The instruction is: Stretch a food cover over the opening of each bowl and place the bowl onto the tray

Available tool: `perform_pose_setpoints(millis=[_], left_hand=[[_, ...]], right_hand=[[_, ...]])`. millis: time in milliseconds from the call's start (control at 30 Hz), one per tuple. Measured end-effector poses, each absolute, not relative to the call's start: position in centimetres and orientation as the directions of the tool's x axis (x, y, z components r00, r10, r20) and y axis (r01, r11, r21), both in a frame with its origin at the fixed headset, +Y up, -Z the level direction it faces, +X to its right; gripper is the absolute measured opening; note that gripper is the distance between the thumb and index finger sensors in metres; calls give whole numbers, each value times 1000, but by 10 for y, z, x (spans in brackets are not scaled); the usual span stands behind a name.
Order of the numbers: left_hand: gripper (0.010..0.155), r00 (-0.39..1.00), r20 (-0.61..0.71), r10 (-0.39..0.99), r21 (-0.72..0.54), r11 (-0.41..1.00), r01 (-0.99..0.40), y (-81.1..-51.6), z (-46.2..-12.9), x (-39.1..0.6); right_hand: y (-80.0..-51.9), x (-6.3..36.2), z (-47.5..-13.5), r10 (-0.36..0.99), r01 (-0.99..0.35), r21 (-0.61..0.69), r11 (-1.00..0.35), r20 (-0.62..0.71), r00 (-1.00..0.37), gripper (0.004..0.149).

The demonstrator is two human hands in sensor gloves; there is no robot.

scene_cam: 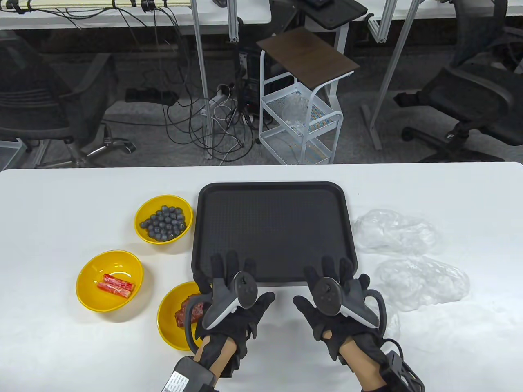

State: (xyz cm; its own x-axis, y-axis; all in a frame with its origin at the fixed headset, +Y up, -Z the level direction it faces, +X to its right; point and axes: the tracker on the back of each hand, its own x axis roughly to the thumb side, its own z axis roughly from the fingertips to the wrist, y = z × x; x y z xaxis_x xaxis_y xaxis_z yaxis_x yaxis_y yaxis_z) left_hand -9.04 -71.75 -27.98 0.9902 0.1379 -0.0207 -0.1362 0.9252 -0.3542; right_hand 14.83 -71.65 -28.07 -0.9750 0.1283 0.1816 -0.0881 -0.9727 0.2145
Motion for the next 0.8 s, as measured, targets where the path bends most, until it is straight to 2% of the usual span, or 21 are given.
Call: perform_pose_setpoints(millis=[500,800], left_hand=[[89,991,-21,135,-370,919,-133,-719,-282,-84],[89,983,-59,174,-400,898,-183,-720,-282,-93]], right_hand=[[-717,157,-279,152,-114,221,-969,165,-974,86],[-720,163,-281,171,-135,231,-964,145,-974,86]])
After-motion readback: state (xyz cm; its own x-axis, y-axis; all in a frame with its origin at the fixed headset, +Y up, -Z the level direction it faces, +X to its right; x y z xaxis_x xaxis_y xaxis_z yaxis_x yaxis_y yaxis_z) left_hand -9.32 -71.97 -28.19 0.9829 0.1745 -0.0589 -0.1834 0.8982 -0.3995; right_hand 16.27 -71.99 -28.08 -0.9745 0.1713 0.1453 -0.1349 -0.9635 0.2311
